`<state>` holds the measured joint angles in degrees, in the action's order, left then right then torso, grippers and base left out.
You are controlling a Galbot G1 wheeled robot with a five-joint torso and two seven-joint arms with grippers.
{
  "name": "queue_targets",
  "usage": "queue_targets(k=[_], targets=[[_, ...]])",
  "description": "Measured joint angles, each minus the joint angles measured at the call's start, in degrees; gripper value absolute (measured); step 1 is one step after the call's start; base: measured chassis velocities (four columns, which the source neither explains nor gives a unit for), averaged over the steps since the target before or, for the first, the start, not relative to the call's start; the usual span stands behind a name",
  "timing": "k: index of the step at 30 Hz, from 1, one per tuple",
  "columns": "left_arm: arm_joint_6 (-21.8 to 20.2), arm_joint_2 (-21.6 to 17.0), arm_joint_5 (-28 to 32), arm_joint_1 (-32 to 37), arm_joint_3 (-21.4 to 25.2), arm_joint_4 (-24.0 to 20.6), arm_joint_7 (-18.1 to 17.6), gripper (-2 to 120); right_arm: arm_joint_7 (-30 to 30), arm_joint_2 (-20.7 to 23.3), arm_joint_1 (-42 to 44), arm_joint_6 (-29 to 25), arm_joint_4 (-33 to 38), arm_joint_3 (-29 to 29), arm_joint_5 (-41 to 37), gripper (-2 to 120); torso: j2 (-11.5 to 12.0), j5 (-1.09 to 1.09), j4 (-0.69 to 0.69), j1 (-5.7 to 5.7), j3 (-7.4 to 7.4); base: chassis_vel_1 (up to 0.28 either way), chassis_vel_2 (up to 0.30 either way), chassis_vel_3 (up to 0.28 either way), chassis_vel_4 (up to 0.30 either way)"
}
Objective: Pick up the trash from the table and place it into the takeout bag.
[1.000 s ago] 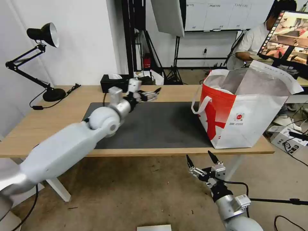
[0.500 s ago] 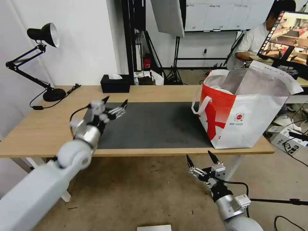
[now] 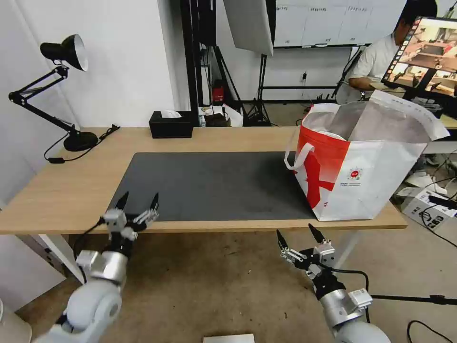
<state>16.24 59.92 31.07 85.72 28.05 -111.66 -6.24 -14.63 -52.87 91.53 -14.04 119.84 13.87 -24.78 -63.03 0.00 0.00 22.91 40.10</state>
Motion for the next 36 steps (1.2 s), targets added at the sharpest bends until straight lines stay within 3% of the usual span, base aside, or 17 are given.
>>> queue_targets(k=[14, 36], targets=[[1.8, 4.0, -3.5, 6.5, 4.2, -0.3, 0.0, 100, 0.0, 0.0, 0.0, 0.0, 0.0, 0.0, 0.0, 100, 0.0, 0.0, 0.0, 0.0, 0.0, 0.0, 0.0, 0.0, 0.0], [1.6, 3.9, -3.4, 6.6, 4.3, -0.3, 0.0, 100, 0.0, 0.0, 0.0, 0.0, 0.0, 0.0, 0.0, 100, 0.0, 0.0, 0.0, 0.01, 0.01, 0.0, 0.0, 0.0, 0.0]])
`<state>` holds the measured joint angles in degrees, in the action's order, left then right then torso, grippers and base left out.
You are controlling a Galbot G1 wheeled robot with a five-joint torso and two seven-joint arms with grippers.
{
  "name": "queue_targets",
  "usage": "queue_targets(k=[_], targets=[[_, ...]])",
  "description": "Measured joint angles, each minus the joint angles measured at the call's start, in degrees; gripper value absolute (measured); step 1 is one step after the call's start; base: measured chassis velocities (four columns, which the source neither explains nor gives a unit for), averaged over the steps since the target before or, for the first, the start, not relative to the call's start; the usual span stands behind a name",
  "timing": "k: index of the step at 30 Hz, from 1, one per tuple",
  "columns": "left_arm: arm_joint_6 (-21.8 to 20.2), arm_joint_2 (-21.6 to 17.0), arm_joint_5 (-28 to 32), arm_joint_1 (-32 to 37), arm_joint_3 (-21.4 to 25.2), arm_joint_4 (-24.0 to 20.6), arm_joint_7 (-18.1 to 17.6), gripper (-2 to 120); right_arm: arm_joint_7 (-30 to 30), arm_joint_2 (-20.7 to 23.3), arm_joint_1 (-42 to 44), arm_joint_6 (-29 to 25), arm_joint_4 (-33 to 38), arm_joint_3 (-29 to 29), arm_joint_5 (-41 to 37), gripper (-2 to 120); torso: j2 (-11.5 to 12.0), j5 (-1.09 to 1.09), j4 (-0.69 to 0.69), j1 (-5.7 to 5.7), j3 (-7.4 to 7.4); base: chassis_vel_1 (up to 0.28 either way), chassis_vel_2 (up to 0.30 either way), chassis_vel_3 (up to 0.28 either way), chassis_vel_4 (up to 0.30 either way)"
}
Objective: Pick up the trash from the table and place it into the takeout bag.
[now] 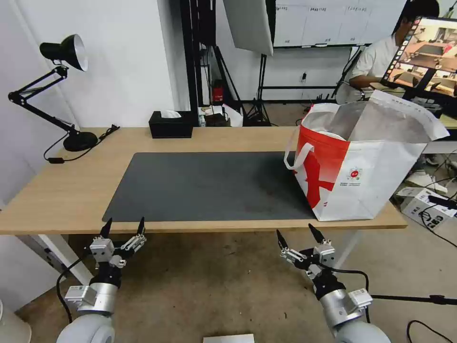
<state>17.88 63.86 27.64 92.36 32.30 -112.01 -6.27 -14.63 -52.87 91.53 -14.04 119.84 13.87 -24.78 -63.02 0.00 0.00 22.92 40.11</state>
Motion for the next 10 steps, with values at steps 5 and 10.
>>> queue_targets(k=[5, 10], targets=[[0.0, 0.0, 0.0, 0.0, 0.0, 0.0, 0.0, 100, 0.0, 0.0, 0.0, 0.0, 0.0, 0.0, 0.0, 100, 0.0, 0.0, 0.0, 0.0, 0.0, 0.0, 0.0, 0.0, 0.0], [0.0, 0.0, 0.0, -0.1, -0.1, 0.0, 0.0, 100, 0.0, 0.0, 0.0, 0.0, 0.0, 0.0, 0.0, 100, 0.0, 0.0, 0.0, 0.0, 0.0, 0.0, 0.0, 0.0, 0.0]])
